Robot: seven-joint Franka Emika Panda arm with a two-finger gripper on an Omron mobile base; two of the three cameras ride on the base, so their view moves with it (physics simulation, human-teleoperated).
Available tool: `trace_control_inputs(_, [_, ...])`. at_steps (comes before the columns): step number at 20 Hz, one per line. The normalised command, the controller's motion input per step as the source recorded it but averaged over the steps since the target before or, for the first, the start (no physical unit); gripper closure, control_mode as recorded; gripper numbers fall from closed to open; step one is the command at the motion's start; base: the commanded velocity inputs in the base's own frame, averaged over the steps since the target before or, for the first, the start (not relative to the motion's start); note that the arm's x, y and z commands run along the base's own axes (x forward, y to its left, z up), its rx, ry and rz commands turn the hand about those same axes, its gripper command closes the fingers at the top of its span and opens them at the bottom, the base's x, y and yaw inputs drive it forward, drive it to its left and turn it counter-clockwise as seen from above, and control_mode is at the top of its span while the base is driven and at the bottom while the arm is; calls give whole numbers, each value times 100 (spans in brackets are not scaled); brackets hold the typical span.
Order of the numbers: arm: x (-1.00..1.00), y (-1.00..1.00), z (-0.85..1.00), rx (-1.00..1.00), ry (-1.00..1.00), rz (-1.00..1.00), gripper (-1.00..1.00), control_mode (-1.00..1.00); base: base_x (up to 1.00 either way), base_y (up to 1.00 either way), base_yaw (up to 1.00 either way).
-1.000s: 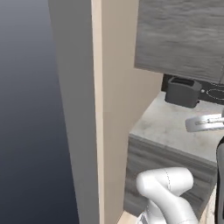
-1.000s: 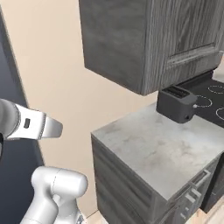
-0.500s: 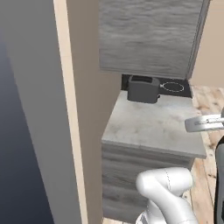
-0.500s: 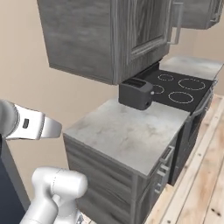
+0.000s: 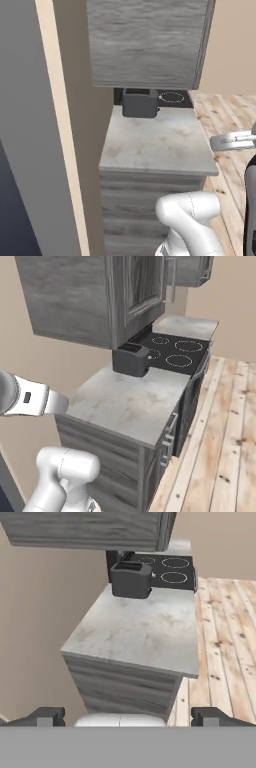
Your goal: Pick the shrimp from the counter and place it in the microwave. Then turn on the microwave.
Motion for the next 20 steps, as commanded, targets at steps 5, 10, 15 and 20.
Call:
trace_control_inputs(5, [0, 0, 0, 0, 0, 0, -100, 100, -4, 6, -29])
trace_control_inputs(10, [0, 0, 0, 0, 0, 0, -100, 100, -3, 2, -43])
trace_control_inputs(15, [0, 0, 0, 0, 0, 0, -100, 100, -5, 1, -49])
trace_control_inputs(20, [0, 0, 0, 0, 0, 0, -100, 100, -6, 3, -22])
